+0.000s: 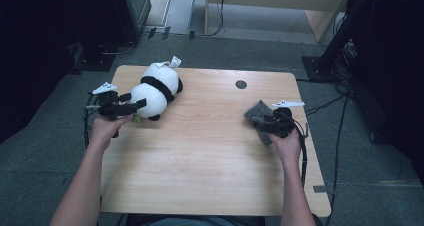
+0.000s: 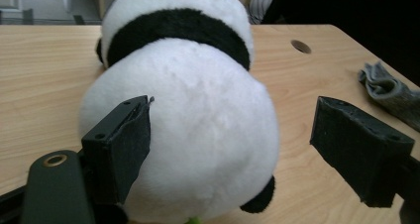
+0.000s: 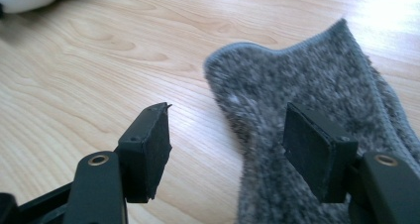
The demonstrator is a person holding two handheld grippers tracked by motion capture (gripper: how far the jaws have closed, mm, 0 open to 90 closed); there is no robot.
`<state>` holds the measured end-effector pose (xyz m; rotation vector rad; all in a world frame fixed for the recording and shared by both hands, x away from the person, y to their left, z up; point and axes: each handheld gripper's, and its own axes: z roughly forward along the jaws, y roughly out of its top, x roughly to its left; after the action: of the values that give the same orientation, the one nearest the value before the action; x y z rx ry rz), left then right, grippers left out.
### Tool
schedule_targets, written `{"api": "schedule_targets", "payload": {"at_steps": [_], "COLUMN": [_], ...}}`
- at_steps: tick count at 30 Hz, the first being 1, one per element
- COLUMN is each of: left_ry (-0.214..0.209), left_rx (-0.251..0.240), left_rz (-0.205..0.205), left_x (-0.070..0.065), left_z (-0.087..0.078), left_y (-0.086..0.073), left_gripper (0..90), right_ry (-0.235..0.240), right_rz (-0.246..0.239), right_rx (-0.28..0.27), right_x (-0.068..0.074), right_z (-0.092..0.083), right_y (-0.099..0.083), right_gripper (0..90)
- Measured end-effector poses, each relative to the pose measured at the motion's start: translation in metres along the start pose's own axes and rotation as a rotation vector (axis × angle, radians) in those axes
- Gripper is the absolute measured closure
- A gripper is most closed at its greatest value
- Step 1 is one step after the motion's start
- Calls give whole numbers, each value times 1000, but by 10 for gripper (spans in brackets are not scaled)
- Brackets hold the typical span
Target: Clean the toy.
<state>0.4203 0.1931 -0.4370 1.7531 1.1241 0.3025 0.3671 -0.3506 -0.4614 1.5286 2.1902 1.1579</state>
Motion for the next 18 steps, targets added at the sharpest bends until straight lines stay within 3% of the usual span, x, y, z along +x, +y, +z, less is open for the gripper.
{"api": "schedule_targets", "payload": {"at_steps": [13,18], "left_ry": [-16,-50], "left_rx": [17,47], "left_rz": [83,124], "left_x": [-23,-42], "left_z": [-5,3], "left_y": [3,0], "left_gripper": [161,161], "right_ry": [21,41], "right_rz": [-59,-92], "right_rx": [-22,-25], "right_x": [28,44], "right_z": [-9,-6], "right_y": [-1,-1], "right_gripper": [352,351]}}
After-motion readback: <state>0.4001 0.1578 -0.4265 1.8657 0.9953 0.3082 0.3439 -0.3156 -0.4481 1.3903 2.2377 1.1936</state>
